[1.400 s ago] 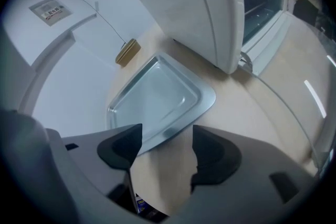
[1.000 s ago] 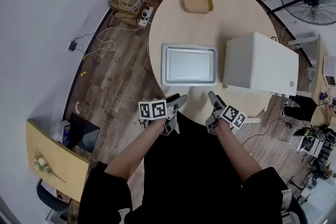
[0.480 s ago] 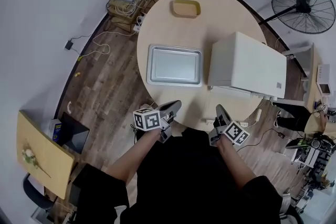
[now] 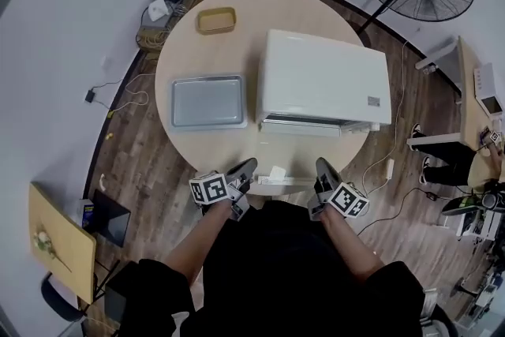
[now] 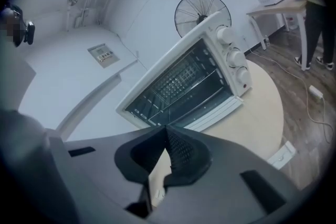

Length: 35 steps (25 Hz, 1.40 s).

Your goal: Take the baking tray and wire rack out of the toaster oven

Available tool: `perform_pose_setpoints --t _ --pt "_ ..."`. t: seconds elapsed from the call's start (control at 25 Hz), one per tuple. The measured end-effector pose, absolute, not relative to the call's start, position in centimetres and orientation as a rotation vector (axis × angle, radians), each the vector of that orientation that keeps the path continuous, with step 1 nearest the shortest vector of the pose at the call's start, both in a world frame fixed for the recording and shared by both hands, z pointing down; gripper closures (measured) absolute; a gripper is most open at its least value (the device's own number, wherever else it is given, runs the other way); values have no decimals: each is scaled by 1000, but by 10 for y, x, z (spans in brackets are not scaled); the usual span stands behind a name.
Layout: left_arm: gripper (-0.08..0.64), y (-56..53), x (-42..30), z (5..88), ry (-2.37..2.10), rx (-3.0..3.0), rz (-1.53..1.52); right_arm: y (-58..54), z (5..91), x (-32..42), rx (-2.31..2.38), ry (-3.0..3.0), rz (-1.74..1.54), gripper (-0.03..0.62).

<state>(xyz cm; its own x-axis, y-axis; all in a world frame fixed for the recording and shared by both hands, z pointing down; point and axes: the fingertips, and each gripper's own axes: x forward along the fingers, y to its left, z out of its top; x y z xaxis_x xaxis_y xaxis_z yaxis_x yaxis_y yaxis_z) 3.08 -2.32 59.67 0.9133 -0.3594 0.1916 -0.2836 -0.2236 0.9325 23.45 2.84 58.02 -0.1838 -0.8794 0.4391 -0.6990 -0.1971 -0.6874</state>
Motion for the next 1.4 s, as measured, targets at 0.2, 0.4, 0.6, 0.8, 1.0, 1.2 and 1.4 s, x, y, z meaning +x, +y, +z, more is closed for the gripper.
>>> perform_pose_setpoints --t 0.2,0.4,0.6,0.8,1.0,1.2,1.4 --pt "541 -16 87 590 -602 1782 -217 56 589 289 -1740 1866 -1349 591" --pt "541 -9 126 585 -702 1743 -264 66 587 335 -1684 1790 -1343 591" --pt "540 -13 148 578 -711 1740 -286 55 585 344 -1648 1715 -1330 589" --pt "540 -32 166 579 -742 1740 -343 33 580 348 -1613 1699 -1301 589" --pt "538 -50 183 585 -737 1728 -411 9 587 352 -1650 1675 -1262 563" --pt "404 -72 194 606 -744 1616 -483 -24 600 355 -1559 1591 -1275 434" --pt "356 -99 197 613 -768 1595 -527 -50 610 361 -1533 1535 -1247 397"
